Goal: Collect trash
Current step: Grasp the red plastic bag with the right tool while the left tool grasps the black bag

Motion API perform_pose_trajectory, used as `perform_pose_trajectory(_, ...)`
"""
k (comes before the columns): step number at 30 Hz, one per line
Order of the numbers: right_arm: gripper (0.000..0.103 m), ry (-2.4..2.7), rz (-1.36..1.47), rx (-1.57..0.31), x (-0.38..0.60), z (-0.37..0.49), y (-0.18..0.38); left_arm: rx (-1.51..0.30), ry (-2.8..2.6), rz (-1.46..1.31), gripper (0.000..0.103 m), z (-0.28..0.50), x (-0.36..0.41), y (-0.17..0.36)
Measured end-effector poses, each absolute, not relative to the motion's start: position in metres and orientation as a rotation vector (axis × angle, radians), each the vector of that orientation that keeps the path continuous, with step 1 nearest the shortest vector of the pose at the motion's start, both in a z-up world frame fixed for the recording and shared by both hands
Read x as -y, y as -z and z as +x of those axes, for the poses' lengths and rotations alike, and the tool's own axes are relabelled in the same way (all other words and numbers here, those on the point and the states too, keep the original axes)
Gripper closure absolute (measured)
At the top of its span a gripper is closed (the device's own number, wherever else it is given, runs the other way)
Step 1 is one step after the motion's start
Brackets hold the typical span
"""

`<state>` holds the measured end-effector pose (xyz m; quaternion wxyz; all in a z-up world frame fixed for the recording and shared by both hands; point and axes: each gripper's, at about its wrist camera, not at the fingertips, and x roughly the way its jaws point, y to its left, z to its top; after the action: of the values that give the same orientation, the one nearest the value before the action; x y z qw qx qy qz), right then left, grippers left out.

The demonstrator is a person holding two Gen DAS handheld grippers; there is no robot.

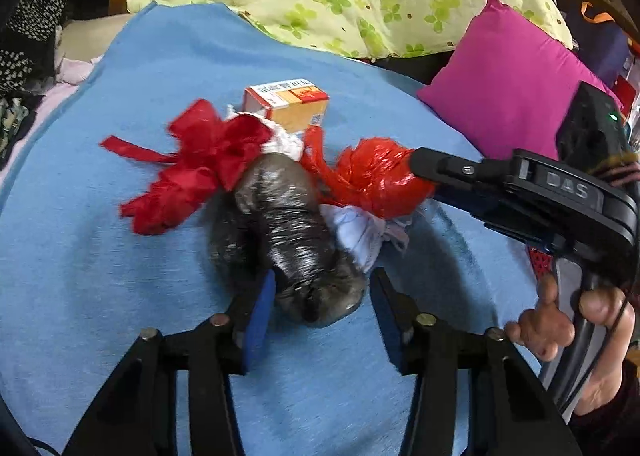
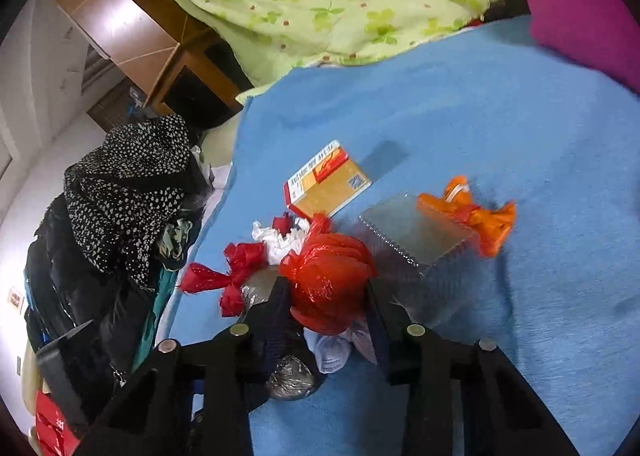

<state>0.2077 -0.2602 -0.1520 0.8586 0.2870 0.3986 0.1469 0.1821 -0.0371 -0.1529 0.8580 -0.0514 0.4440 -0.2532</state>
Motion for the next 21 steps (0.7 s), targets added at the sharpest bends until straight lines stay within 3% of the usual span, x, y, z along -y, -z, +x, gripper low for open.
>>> perform_pose_trajectory(2, 0.063, -0.307, 0.61, -0.824, 0.267, 0.202, 0.149, -0.931, 0.535, -0.101, 0.056, 0.184, 0.044, 0.154)
perform_pose_trajectory(4, 0.063, -0.314, 0.621, -0.805, 0.276, 0.191, 0.143, -0.934, 0.53, -0.094, 0.063, 0.186, 0.049, 0.156)
perform_pose_trajectory(6, 0.063, -0.318, 0.624, -0.786, 0.285, 0.181, 0.137, -0.949, 0.525, -0.102, 0.08, 0.19, 0.052, 0.16)
perform_pose_trajectory(12, 0.063, -0.336, 0.655, -0.731, 0.313, 0.148, 0.123, -0.988, 0.529, -0.174, 0.093, 0.194, 0.047, 0.169)
perform_pose_trajectory(21, 0.063, -0.311, 0.669, -0.695, 0.339, 0.121, 0.117, -0.951, 0.516, -0.148, 0.093, 0.179, 0.039, 0.161)
